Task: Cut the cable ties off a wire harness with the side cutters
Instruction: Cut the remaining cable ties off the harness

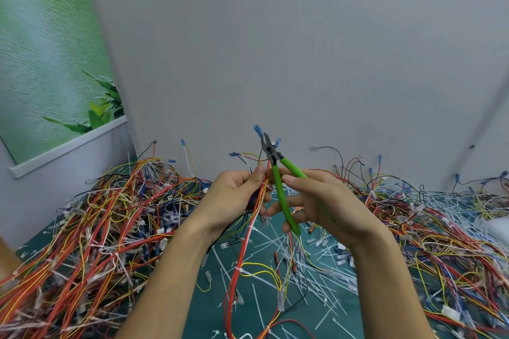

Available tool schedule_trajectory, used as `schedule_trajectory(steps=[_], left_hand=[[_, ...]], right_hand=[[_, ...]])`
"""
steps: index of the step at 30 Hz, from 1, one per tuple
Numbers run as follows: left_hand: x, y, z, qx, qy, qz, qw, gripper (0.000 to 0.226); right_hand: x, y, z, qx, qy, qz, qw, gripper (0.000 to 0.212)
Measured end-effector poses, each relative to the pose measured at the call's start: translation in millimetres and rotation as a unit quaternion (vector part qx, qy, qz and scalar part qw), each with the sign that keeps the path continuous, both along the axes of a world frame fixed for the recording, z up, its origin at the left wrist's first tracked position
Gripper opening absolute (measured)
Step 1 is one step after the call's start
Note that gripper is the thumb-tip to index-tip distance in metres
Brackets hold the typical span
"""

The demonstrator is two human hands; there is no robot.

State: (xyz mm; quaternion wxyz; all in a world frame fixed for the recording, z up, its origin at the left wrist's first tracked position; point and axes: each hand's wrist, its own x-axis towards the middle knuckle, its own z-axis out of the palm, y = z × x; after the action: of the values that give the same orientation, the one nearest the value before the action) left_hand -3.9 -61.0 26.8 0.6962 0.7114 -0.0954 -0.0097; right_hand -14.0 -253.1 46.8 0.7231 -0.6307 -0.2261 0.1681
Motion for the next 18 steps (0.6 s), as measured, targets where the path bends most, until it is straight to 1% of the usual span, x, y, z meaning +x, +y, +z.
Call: schedule_trajectory(steps=[2, 5, 6, 10, 12, 14, 18], left_hand=[[0.0, 1.1, 0.6, -0.006, 0.002, -0.010, 1.000, 0.052], [-1.0, 3.8, 0.6, -0.006, -0.008, -0.025, 1.000, 0.034], [-1.4, 4.4, 0.7, -0.007, -0.012, -0.029, 0.999, 0.032], [-1.4, 4.1, 1.1, -0.001, -0.017, -0.031, 0.999, 0.043], [-1.4, 4.0, 1.3, -0.002, -0.012, -0.036, 0.999, 0.040], [-2.1, 4.4, 2.2, -0.010, -0.010, -0.047, 0.999, 0.037], [-4.8, 5.4, 4.8, -0.019, -0.021, -0.075, 0.997, 0.027]], right_hand=[[0.6, 1.5, -0.4, -0.001, -0.004, -0.010, 1.000, 0.041], [1.8, 3.5, -1.5, 0.001, -0.012, -0.024, 1.000, 0.042], [1.9, 4.3, -1.8, -0.004, -0.018, -0.032, 0.999, 0.041], [2.1, 8.4, -3.3, -0.008, -0.031, -0.062, 0.998, 0.037], [1.9, 8.9, -3.9, -0.006, -0.033, -0.071, 0.997, 0.033], [1.3, 9.2, -4.3, -0.013, -0.049, -0.087, 0.995, 0.025], [-0.1, 19.1, -5.6, -0.022, -0.086, -0.170, 0.981, 0.022]])
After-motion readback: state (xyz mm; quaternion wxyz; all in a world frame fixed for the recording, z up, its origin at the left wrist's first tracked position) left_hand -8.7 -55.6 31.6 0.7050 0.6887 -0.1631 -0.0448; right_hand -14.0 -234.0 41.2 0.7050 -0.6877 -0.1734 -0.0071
